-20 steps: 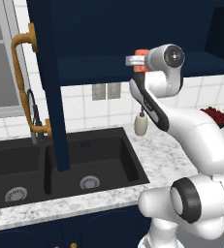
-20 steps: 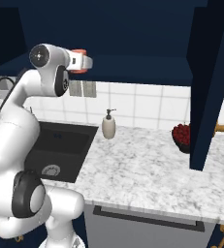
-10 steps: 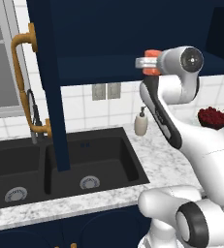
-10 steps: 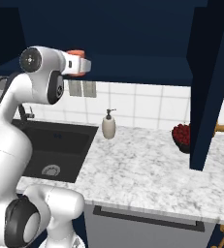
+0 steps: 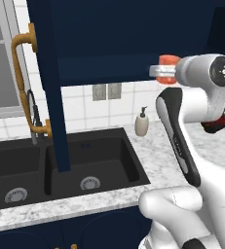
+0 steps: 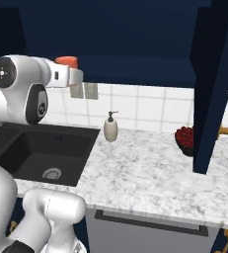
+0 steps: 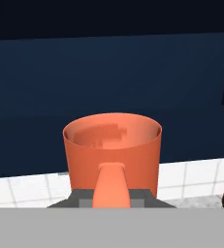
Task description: Gather all objects into one cabinet and sort the glasses and bowls to opposite sides.
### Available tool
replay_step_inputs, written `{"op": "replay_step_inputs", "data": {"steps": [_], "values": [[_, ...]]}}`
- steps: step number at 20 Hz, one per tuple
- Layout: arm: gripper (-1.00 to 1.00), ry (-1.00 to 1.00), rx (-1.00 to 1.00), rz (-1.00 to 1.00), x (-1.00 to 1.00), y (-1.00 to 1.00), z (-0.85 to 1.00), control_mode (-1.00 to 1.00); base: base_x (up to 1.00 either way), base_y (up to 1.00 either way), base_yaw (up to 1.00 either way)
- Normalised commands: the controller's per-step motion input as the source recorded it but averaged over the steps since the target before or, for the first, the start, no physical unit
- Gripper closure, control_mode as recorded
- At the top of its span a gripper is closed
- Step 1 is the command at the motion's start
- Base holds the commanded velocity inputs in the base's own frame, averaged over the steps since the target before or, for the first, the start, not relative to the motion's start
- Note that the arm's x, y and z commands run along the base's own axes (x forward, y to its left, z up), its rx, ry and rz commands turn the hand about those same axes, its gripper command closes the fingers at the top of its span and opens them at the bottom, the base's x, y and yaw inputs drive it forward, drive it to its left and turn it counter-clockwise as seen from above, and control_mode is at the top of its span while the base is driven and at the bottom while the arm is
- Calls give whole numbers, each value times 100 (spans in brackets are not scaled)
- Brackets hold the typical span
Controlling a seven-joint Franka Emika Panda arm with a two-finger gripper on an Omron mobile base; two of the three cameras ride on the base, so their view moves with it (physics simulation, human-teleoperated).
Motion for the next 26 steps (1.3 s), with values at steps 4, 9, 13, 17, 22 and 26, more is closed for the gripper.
{"op": "replay_step_inputs", "data": {"steps": [4,9,13,17,22,26], "values": [[100,0,0,0,-100,0,0,-100,0,0,0],[100,0,0,1,-87,0,1,-100,0,0,0],[100,2,0,3,-69,0,3,-100,0,0,0],[100,5,0,5,-47,1,2,-100,0,0,0],[100,10,0,0,-1,5,0,-100,0,0,0],[100,3,0,0,0,3,0,-100,0,0,0]]}}
